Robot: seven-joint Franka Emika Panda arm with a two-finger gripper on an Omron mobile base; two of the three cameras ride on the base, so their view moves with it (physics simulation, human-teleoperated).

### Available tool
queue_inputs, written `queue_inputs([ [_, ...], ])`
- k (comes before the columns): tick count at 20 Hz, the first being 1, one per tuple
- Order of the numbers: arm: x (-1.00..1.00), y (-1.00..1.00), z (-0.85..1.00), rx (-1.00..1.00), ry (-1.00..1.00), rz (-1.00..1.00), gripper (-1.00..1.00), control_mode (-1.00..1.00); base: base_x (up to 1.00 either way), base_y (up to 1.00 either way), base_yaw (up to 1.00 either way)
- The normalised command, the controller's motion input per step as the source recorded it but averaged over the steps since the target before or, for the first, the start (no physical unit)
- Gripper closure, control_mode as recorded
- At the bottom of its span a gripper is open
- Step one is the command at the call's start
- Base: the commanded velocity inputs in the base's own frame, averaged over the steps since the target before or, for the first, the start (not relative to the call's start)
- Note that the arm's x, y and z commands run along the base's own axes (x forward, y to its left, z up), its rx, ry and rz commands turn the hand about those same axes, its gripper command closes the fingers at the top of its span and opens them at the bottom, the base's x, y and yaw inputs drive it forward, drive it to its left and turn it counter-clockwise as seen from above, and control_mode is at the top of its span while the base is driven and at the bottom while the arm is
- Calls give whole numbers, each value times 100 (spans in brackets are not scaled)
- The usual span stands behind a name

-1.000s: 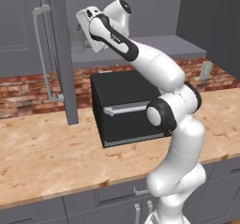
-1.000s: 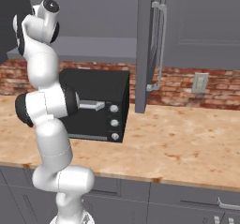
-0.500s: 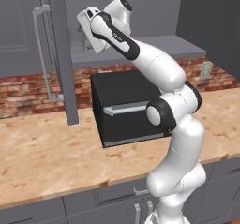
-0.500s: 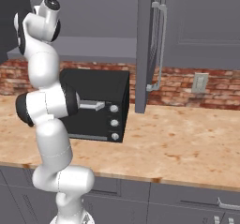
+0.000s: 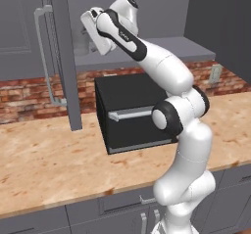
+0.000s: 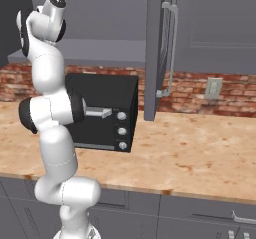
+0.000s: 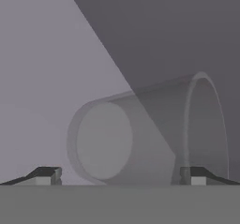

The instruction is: There is a bowl on the dining counter. Grab a lemon wedge from the fridge and place it in the bowl. Then get the liquor bottle and glass cup from the cabinet and place them next to the bowl.

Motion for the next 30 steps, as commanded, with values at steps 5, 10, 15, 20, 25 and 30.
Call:
queue_inputs([
  [5, -1, 12, -22, -2, 7, 3, 100, -100, 0, 0, 0],
  [10, -3, 4, -3, 1, 0, 2, 100, -100, 0, 0, 0],
  [15, -11, 0, -2, 7, -4, 0, 100, -100, 0, 0, 0],
  [20, -16, 0, -1, 8, -5, 0, 100, -100, 0, 0, 0],
  [25, -26, 0, 0, 6, -9, 0, 100, -100, 0, 0, 0],
  [30, -49, -2, 0, 5, -12, 0, 100, -100, 0, 0, 0],
])
